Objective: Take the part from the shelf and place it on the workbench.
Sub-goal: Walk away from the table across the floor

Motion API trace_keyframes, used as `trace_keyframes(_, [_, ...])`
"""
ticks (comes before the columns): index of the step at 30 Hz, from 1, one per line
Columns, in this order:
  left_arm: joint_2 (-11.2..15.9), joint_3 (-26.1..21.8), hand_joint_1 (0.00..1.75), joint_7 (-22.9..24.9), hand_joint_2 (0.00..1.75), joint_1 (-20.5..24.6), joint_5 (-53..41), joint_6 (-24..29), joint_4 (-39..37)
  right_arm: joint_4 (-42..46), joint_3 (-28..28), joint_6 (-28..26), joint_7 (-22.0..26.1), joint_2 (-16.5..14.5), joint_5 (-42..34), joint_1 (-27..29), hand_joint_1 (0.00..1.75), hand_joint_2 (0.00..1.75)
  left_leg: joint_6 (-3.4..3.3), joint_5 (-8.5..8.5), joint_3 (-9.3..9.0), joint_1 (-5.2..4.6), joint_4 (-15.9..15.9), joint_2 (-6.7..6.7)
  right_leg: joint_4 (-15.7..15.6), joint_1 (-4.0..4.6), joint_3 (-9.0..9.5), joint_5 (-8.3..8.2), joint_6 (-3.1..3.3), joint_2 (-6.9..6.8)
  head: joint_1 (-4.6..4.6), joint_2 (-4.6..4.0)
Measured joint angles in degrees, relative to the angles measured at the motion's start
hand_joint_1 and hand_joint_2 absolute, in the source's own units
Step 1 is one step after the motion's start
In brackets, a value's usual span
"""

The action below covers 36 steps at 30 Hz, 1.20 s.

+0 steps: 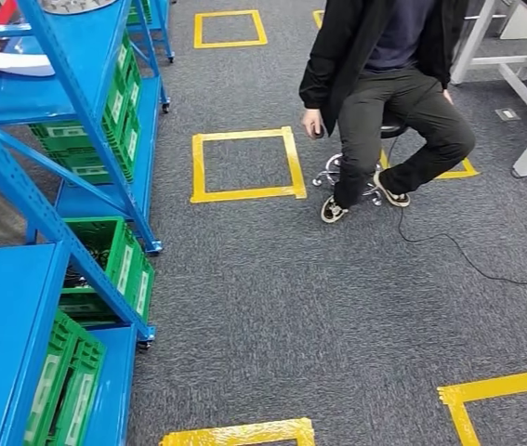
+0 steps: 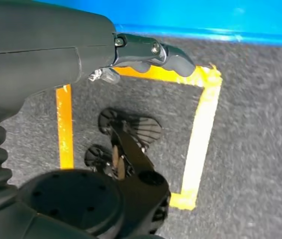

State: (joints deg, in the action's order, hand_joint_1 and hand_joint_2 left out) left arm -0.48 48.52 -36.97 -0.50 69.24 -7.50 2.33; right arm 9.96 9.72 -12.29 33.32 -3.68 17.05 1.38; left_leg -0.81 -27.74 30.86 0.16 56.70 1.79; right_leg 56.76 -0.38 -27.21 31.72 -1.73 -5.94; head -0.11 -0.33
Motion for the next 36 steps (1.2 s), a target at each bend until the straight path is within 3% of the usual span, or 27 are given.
trace_keyframes(1, [-0.02,0.02,0.0,-0.01,1.75,0.0,0.04,0.0,-0.03,-0.01,-0.01,0.02,0.01,0.0,0.0,0.0,0.0,1.75,-0.35,0.2,-0.06,0.12,-0.26,-0.55,1.54,-0.13,-0.72,1.07,-0.24,1.49,0.17,0.0])
trace_keyframes(3, [-0.03,0.09,0.0,-0.02,1.75,0.17,0.19,0.0,-0.05,-0.03,-0.02,0.05,0.02,0.01,0.01,0.09,0.0,1.75,-0.74,0.38,-0.04,0.19,-0.44,-1.76,8.37,-0.28,-4.04,4.49,-0.5,4.84,0.61,0.0])
trace_keyframes(5, [0.02,0.19,0.0,-0.02,1.75,0.28,0.49,0.0,-0.07,-0.09,-0.04,0.08,-0.04,0.01,0.05,0.25,0.0,1.75,-0.86,0.36,0.02,0.08,-0.37,-3.24,15.65,-0.28,-7.98,6.69,-0.57,5.77,0.74,0.0])
trace_keyframes(6, [0.03,0.25,0.0,-0.02,1.75,0.27,0.66,0.0,-0.08,-0.11,-0.07,0.09,-0.09,0.01,0.07,0.35,0.0,1.75,-0.87,0.33,-0.02,0.03,-0.31,-4.05,16.73,-0.28,-8.9,6.17,-0.53,5.87,0.74,0.0])
trace_keyframes(7, [0.03,0.28,0.0,-0.02,1.75,0.24,0.77,0.0,-0.09,-0.12,-0.08,0.09,-0.12,0.01,0.08,0.44,0.0,1.75,-0.85,0.29,-0.1,0.02,-0.24,-4.92,15.36,-0.28,-8.7,4.44,-0.45,6.03,0.75,0.0])
trace_keyframes(8, [0.0,0.31,0.0,-0.02,1.75,0.24,0.82,0.0,-0.09,-0.12,-0.1,0.09,-0.15,0.01,0.08,0.5,0.0,1.75,-0.78,0.22,-0.19,0.03,-0.15,-5.77,12.0,-0.3,-7.55,1.94,-0.31,6.55,0.75,0.0])
trace_keyframes(10, [-0.04,0.34,0.0,-0.03,1.75,0.33,0.84,0.0,-0.09,-0.17,-0.12,0.09,-0.24,0.03,0.07,0.53,0.0,1.75,-0.45,0.05,-0.17,0.1,0.14,-7.35,4.4,-0.51,-4.52,-1.58,0.06,9.23,0.76,0.0])
trace_keyframes(12, [-0.05,0.37,0.0,-0.03,1.75,0.39,0.85,-0.01,-0.09,-0.24,-0.15,0.09,-0.38,0.05,0.08,0.44,0.0,1.75,0.19,0.1,0.34,0.25,0.39,-8.68,1.21,-0.53,-2.92,-1.97,0.42,10.92,0.76,0.0])
trace_keyframes(14, [-0.03,0.38,0.0,-0.04,1.75,0.23,0.85,-0.01,-0.12,-0.25,-0.2,0.09,-0.48,0.05,0.09,0.33,0.0,1.75,0.94,0.29,0.9,0.45,0.46,-9.71,0.84,-0.42,-2.58,-2.0,0.93,9.87,0.71,0.0])
trace_keyframes(16, [-0.05,0.42,0.0,-0.04,1.75,0.03,0.85,0.0,-0.14,-0.25,-0.23,0.09,-0.46,0.07,0.08,0.36,0.0,1.75,1.49,-0.84,1.77,0.38,2.08,-7.35,0.31,-0.51,-2.34,-2.27,1.68,8.34,0.46,0.0])
trace_keyframes(18, [-0.11,0.53,0.0,-0.04,1.75,0.19,0.84,0.0,-0.15,-0.25,-0.23,0.08,-0.42,0.1,0.07,0.52,0.0,1.75,1.94,-4.18,4.47,0.32,7.91,-3.57,0.01,-0.42,-2.14,-2.32,2.23,6.54,-0.03,0.0])
trace_keyframes(20, [-0.13,0.68,0.0,-0.04,1.75,0.42,0.9,-0.01,-0.15,-0.26,-0.23,0.09,-0.39,0.11,0.08,0.64,0.0,1.75,2.33,-7.29,7.89,0.46,15.27,-2.46,0.02,-0.2,-2.13,-2.16,2.46,4.58,-0.32,0.0])
trace_keyframes(21, [-0.13,0.73,0.0,-0.04,1.75,0.41,0.94,-0.01,-0.15,-0.27,-0.24,0.1,-0.38,0.11,0.1,0.64,0.0,1.75,2.43,-7.51,8.58,0.49,16.94,-2.36,0.02,-0.15,-2.12,-2.07,2.49,3.66,-0.35,0.0])
trace_keyframes(22, [-0.11,0.78,0.0,-0.04,1.75,0.3,0.99,-0.01,-0.16,-0.27,-0.25,0.11,-0.38,0.11,0.11,0.61,0.0,1.75,2.46,-6.59,8.14,0.5,16.3,-2.22,0.03,-0.12,-2.03,-1.96,2.46,2.86,-0.37,0.0])
trace_keyframes(23, [-0.09,0.82,0.0,-0.04,1.75,0.19,1.02,0.0,-0.16,-0.27,-0.26,0.11,-0.38,0.11,0.12,0.58,0.0,1.75,2.4,-4.8,6.56,0.48,13.4,-1.83,0.03,-0.12,-1.85,-1.84,2.37,2.15,-0.4,0.0])
trace_keyframes(25, [-0.04,0.97,0.0,-0.04,1.75,0.17,1.1,-0.01,-0.17,-0.27,-0.27,0.11,-0.34,0.11,0.11,0.52,0.0,1.75,1.96,-1.32,2.19,0.24,5.13,0.51,0.09,0.03,-1.48,-1.47,1.96,0.84,-0.5,0.0])
trace_keyframes(27, [-0.01,1.19,0.0,-0.05,1.75,0.33,1.16,-0.02,-0.17,-0.27,-0.27,0.11,-0.29,0.11,0.1,0.45,0.0,1.75,1.22,-0.22,0.05,-0.16,0.81,1.92,0.16,0.25,-1.18,-1.08,1.36,-0.29,-0.43,0.0])
trace_keyframes(29, [0.02,1.32,0.0,-0.07,1.75,0.25,1.23,-0.02,-0.18,-0.26,-0.28,0.13,-0.25,0.11,0.13,0.18,0.0,1.75,0.5,-0.25,0.16,-0.38,0.54,0.91,0.08,0.26,-0.68,-0.88,0.73,-1.24,-0.34,0.0])
trace_keyframes(30, [0.02,1.35,0.0,-0.07,1.75,0.15,1.33,-0.02,-0.19,-0.25,-0.29,0.13,-0.24,0.11,0.16,0.01,0.0,1.75,0.14,-0.11,0.09,-0.32,0.32,0.35,0.28,0.15,-0.61,-0.54,0.38,-0.87,-0.27,0.0])
trace_keyframes(32, [0.0,1.39,0.0,-0.07,1.75,0.15,1.51,-0.02,-0.19,-0.23,-0.31,0.14,-0.22,0.11,0.23,-0.11,0.0,1.75,-0.62,0.29,-0.13,-0.05,-0.18,-0.8,3.27,-0.07,-1.89,1.59,-0.13,1.87,0.1,0.0])
trace_keyframes(34, [0.04,1.41,0.0,-0.06,1.75,0.35,1.61,-0.02,-0.19,-0.26,-0.31,0.14,-0.23,0.11,0.29,-0.03,0.0,1.75,-1.08,0.48,-0.07,0.06,-0.26,-2.03,10.68,-0.3,-5.54,5.14,-0.35,5.01,0.57,0.0])
trace_keyframes(35, [0.09,1.42,0.0,-0.06,1.75,0.41,1.64,-0.02,-0.19,-0.27,-0.32,0.14,-0.24,0.11,0.32,0.04,0.0,1.75,-1.19,0.51,-0.02,0.04,-0.23,-2.79,14.48,-0.36,-7.53,6.39,-0.45,5.62,0.69,0.0])
trace_keyframes(36, [0.13,1.42,0.0,-0.06,1.75,0.41,1.67,-0.02,-0.19,-0.27,-0.32,0.15,-0.25,0.11,0.34,0.14,0.0,1.75,-1.2,0.51,-0.04,0.02,-0.2,-3.6,16.62,-0.39,-8.85,6.51,-0.53,5.82,0.7,0.0])
